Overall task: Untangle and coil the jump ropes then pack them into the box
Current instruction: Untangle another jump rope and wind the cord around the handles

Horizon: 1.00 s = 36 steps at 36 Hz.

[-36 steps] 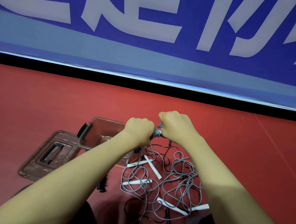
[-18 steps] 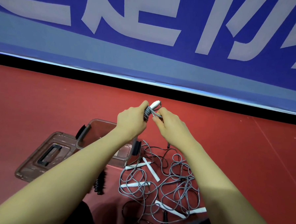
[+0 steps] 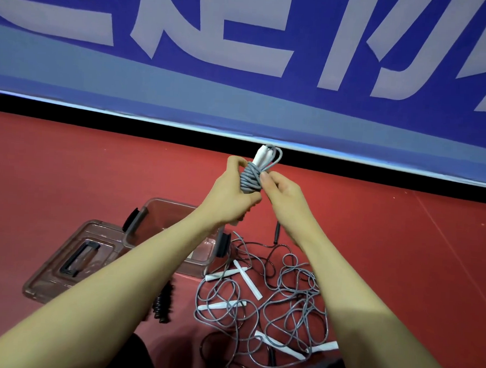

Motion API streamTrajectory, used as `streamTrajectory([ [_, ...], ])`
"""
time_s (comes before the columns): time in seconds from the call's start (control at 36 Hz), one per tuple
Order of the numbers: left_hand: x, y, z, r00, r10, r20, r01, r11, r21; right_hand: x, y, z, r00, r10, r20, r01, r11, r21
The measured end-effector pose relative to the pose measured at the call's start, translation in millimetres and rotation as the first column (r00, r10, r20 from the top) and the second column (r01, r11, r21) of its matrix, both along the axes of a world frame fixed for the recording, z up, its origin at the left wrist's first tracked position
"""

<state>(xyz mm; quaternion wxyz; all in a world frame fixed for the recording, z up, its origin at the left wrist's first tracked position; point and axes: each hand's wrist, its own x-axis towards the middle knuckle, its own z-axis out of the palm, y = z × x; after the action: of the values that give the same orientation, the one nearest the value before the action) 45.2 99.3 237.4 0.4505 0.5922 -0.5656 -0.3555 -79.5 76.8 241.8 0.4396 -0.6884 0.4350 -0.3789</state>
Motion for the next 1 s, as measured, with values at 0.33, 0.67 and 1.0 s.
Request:
streamTrajectory([
  [0.33,-4.1,-4.5,-10.2,0.918,0.129,0.375,-0.048,0.974,-0.219,0.4,-6.5,-6.8,0.965,-0.239,0.11,0.245,0.969,-0.044],
  [0.67,-3.3,-0.5,-4.8,0.644,0.31,0.7,-0.152,0.948,-0.28,1.6,-6.0,-4.9,0.998,-0.015,0.058,0.015,1.0,-0.004],
  [1.0,1.8,-2.1,2.6,0.998,-0.033,-0.046,0.034,0.999,0.01,1.3,-10.3,-13.1,0.902,-0.12,0.414,0.031,0.976,0.217],
])
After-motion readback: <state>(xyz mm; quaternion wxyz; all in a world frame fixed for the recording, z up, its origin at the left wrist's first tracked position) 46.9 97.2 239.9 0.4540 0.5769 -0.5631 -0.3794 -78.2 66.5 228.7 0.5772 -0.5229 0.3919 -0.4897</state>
